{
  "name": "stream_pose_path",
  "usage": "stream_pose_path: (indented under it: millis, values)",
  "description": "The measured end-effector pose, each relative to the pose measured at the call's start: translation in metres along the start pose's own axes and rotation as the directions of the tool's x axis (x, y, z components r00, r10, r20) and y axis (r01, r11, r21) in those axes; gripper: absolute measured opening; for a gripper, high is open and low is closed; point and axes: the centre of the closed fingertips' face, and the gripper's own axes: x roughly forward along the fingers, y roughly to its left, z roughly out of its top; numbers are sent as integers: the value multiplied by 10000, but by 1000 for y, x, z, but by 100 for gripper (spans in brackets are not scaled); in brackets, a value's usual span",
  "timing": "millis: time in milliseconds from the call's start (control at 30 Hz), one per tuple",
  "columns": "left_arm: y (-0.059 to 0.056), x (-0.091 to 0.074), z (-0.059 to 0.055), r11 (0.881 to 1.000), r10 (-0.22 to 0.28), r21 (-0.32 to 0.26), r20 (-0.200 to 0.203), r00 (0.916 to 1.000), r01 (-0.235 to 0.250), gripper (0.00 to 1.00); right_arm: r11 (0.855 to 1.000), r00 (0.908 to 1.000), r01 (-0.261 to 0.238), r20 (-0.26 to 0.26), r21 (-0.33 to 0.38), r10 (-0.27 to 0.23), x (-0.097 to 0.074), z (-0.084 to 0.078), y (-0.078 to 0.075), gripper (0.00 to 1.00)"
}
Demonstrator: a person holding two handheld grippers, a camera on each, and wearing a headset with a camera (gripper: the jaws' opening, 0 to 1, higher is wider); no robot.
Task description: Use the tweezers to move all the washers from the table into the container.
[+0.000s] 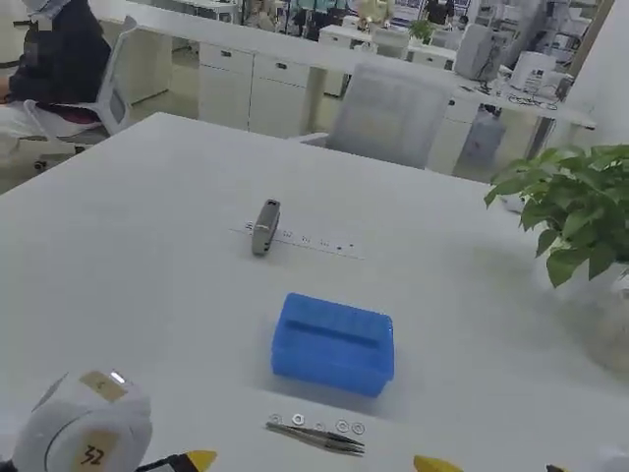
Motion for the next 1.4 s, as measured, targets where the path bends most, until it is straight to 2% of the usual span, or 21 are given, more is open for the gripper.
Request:
stream_pose_path:
  millis: [400,800,1400]
  values:
    - [0,0,-2,10000,4,50,-84,10000,-4,80,10000,10000,-16,-6,64,16,-1,0,0,90]
    - [-3,1,-1,9999,-126,76,-63,9999,127,80,9998,9999,-54,-132,-176,52,1,-2,3,90]
    - [-2,1,-2,9999,-151,69,-96,9998,152,79,9992,9998,-21,-196,-393,14,3,-4,0,89]
